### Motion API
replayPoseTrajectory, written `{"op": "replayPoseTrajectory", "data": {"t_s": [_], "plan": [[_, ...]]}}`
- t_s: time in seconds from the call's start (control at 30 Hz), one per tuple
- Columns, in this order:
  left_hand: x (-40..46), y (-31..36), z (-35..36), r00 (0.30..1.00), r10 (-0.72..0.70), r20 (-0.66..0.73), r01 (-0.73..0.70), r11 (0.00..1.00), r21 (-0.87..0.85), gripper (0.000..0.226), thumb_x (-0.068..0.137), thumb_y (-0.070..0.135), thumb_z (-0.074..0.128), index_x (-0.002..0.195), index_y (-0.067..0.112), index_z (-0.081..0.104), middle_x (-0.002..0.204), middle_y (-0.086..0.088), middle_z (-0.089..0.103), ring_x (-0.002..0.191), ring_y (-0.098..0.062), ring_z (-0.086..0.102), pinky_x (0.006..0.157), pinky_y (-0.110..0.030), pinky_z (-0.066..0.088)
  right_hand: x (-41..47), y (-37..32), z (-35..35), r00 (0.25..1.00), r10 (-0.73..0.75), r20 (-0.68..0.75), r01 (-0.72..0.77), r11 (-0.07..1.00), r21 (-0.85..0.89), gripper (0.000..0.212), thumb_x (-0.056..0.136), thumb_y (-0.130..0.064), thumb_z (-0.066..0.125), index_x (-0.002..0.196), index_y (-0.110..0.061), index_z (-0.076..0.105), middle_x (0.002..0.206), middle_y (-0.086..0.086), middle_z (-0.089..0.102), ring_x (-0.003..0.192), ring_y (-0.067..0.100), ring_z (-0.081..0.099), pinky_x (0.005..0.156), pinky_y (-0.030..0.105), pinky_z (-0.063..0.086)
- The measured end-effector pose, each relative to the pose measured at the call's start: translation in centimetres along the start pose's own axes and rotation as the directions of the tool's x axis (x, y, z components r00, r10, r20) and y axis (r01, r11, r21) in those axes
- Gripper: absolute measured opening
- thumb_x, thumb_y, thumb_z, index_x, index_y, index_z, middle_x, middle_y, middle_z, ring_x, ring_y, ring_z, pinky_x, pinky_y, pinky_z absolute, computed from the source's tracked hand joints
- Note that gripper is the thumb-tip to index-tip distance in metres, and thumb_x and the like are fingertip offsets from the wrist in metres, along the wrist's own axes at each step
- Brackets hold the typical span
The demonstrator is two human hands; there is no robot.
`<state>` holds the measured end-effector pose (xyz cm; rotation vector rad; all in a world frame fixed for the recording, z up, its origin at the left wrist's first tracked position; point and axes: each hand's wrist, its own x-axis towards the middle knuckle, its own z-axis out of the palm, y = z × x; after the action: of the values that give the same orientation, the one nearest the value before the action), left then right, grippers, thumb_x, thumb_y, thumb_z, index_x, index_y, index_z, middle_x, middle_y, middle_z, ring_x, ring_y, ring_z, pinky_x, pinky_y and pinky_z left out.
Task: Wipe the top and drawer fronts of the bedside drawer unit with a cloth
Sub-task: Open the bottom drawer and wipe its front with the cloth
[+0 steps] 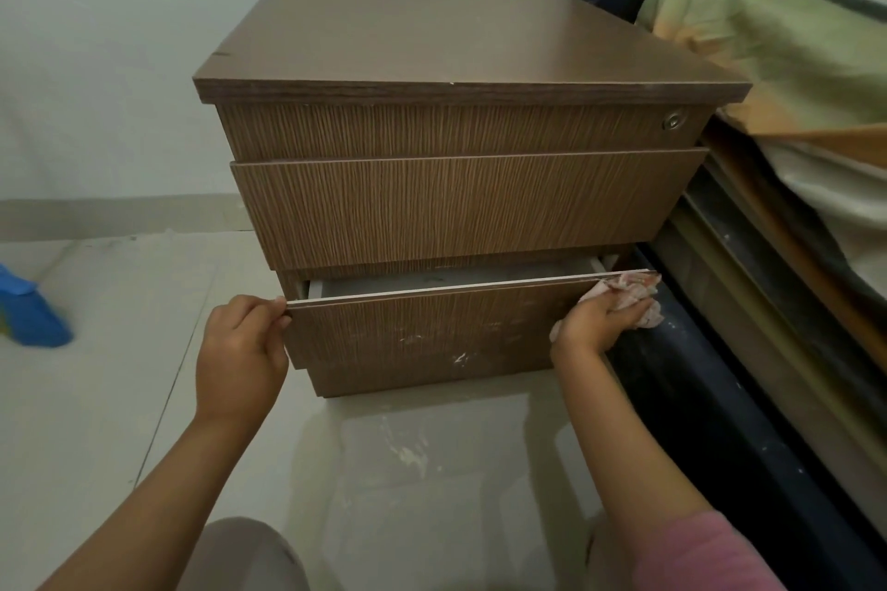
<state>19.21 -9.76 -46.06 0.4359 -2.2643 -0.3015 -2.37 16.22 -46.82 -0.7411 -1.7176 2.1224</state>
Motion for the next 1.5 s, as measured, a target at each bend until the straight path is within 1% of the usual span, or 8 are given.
{"op": "replayPoseTrajectory", "data": {"t_s": [0.2,0.33,0.4,0.67,0.9,1.07,1.27,1.5], "plan": [[0.1,0.0,0.0,1.0,-0.008,0.006,0.008,1.0,-0.006,0.017,0.079,-0.009,0.066,0.095,-0.005,0.069,0.083,-0.017,0.063,0.076,-0.035,0.056,0.067,-0.036,0.043,-5.7,-0.2,0.1,0.986,-0.009,0.168,0.015,0.999,-0.036,0.055,0.1,-0.034,0.032,0.147,-0.039,0.004,0.153,0.009,0.023,0.129,0.029,0.04,0.099,0.041,0.038],[0.0,0.0,0.0,1.0,-0.016,0.003,0.016,1.0,-0.003,0.017,0.078,-0.009,0.066,0.095,-0.005,0.069,0.083,-0.017,0.063,0.076,-0.034,0.055,0.067,-0.035,0.042,-9.5,0.3,1.8,0.941,-0.072,0.33,0.119,0.985,-0.125,0.067,0.099,-0.032,0.039,0.146,-0.039,-0.009,0.154,0.012,-0.023,0.144,0.03,0.005,0.102,0.032,0.027],[0.0,0.0,0.1,1.0,-0.019,0.002,0.019,1.0,-0.002,0.017,0.078,-0.009,0.067,0.095,-0.004,0.069,0.083,-0.016,0.063,0.075,-0.034,0.055,0.069,-0.032,0.041,-9.4,0.4,2.5,0.948,-0.04,0.315,0.092,0.984,-0.152,0.072,0.098,-0.034,0.043,0.144,-0.043,-0.012,0.15,0.014,-0.032,0.143,0.034,-0.009,0.11,0.041,0.024],[0.0,0.1,0.0,1.0,-0.018,0.004,0.018,1.0,-0.013,0.015,0.08,-0.007,0.066,0.095,-0.005,0.069,0.082,-0.017,0.063,0.075,-0.034,0.056,0.067,-0.035,0.043,-3.1,-1.9,1.1,0.989,-0.093,0.115,0.115,0.973,-0.202,0.067,0.099,-0.03,0.04,0.148,-0.035,-0.006,0.153,0.021,-0.02,0.143,0.037,-0.007,0.112,0.049,0.018],[0.0,0.2,-0.1,1.0,-0.026,0.008,0.026,1.0,-0.01,0.015,0.08,-0.005,0.065,0.095,-0.005,0.069,0.084,-0.017,0.063,0.077,-0.034,0.056,0.065,-0.036,0.044,-0.6,-2.5,0.3,0.993,-0.098,0.066,0.108,0.978,-0.177,0.065,0.1,-0.035,0.035,0.149,-0.029,-0.007,0.156,0.019,-0.011,0.144,0.032,-0.003,0.115,0.047,0.012],[0.0,0.1,0.0,1.0,-0.019,-0.005,0.019,1.0,-0.013,0.015,0.079,-0.007,0.066,0.094,-0.006,0.069,0.082,-0.017,0.062,0.075,-0.034,0.055,0.066,-0.035,0.043,-0.2,-2.2,-0.4,0.99,-0.101,0.094,0.114,0.983,-0.145,0.063,0.099,-0.04,0.032,0.148,-0.031,-0.007,0.157,0.014,-0.008,0.144,0.03,0.008,0.115,0.047,0.019],[0.1,0.2,0.0,1.0,-0.021,0.0,0.021,1.0,0.0,0.015,0.079,-0.008,0.066,0.094,-0.006,0.069,0.082,-0.018,0.063,0.074,-0.035,0.055,0.065,-0.037,0.043,-1.7,-2.4,-0.4,0.985,-0.096,0.145,0.117,0.983,-0.143,0.064,0.1,-0.038,0.032,0.147,-0.032,-0.011,0.157,0.012,-0.014,0.144,0.03,-0.004,0.115,0.052,0.012],[0.1,0.2,-0.1,1.0,-0.027,0.006,0.027,1.0,-0.001,0.015,0.08,-0.007,0.066,0.094,-0.006,0.069,0.082,-0.018,0.062,0.074,-0.034,0.055,0.064,-0.036,0.043,-9.0,-0.4,1.2,0.903,-0.155,0.4,0.241,0.955,-0.175,0.069,0.099,-0.029,0.039,0.145,-0.04,-0.012,0.149,0.011,-0.036,0.144,0.031,-0.01,0.109,0.044,0.026]]}}
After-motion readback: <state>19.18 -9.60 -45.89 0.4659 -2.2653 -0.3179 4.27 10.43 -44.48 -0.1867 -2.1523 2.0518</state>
